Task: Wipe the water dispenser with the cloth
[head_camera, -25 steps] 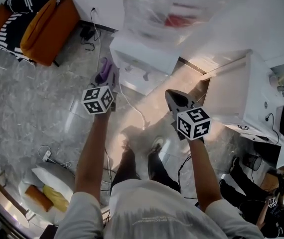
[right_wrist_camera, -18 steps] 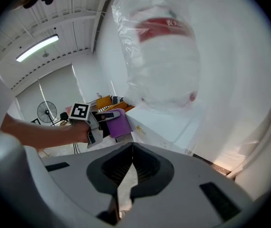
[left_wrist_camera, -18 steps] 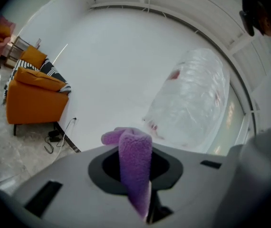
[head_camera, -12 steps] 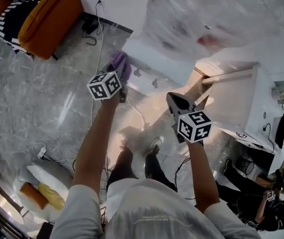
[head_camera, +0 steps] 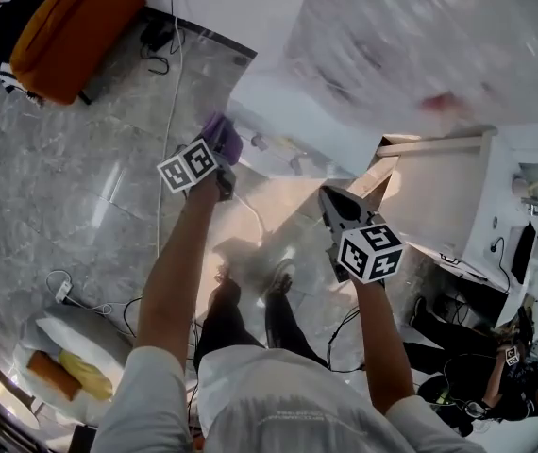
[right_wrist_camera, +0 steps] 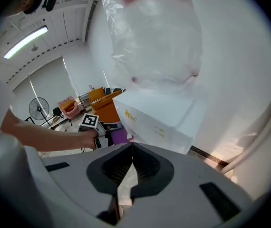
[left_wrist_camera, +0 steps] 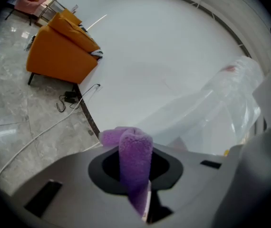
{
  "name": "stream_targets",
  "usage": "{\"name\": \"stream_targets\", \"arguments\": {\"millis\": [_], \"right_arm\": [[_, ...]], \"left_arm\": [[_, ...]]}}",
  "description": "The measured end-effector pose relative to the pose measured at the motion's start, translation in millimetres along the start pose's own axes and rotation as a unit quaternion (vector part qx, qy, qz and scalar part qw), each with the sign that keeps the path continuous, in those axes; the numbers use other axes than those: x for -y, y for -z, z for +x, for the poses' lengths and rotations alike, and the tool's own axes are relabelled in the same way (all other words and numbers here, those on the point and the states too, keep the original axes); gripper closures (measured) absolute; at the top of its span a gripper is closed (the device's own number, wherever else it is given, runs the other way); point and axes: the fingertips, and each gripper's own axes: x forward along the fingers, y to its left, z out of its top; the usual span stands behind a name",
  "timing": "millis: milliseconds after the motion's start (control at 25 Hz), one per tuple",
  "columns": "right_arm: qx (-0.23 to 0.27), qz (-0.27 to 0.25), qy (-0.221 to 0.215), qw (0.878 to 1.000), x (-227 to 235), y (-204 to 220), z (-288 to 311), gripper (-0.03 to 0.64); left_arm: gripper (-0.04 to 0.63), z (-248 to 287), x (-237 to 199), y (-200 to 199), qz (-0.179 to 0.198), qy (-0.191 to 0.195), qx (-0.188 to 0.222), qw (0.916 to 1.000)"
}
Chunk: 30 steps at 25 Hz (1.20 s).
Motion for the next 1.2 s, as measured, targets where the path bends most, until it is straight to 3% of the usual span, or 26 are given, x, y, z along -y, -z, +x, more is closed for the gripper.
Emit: {"name": "stream_targets", "arguments": {"millis": [200, 400, 600, 720, 1000, 1200], "right_arm": [[-0.028, 0.005, 0.018, 0.999, 22, 39, 4, 0.601], [-0.047, 0.017, 0.022, 0.999, 30, 72, 15, 0.601], [-0.041, 0.024, 0.007, 0.999, 21, 72, 21, 0.601], [-0.019, 0.036, -0.003, 0.999, 18, 62, 14, 0.601], [0.001, 0.047, 0.004, 0.999, 43, 57, -40, 0.601], [0.009, 0.047, 0.016, 0.999, 67, 66, -84, 0.601]], "left_arm": [[0.534, 22, -42, 27, 0.001, -0.023, -0.009, 0.9997], [0.534, 31, -80, 66, 0.027, -0.047, -0.055, 0.997], [0.534, 5, -81, 107, 0.032, -0.058, -0.086, 0.9941], [0.534, -22, -59, 133, 0.044, -0.049, -0.105, 0.9923], [0.534, -54, 47, 181, 0.007, 0.008, -0.101, 0.9949], [0.534, -62, 138, 173, -0.031, 0.08, -0.02, 0.9961]]}}
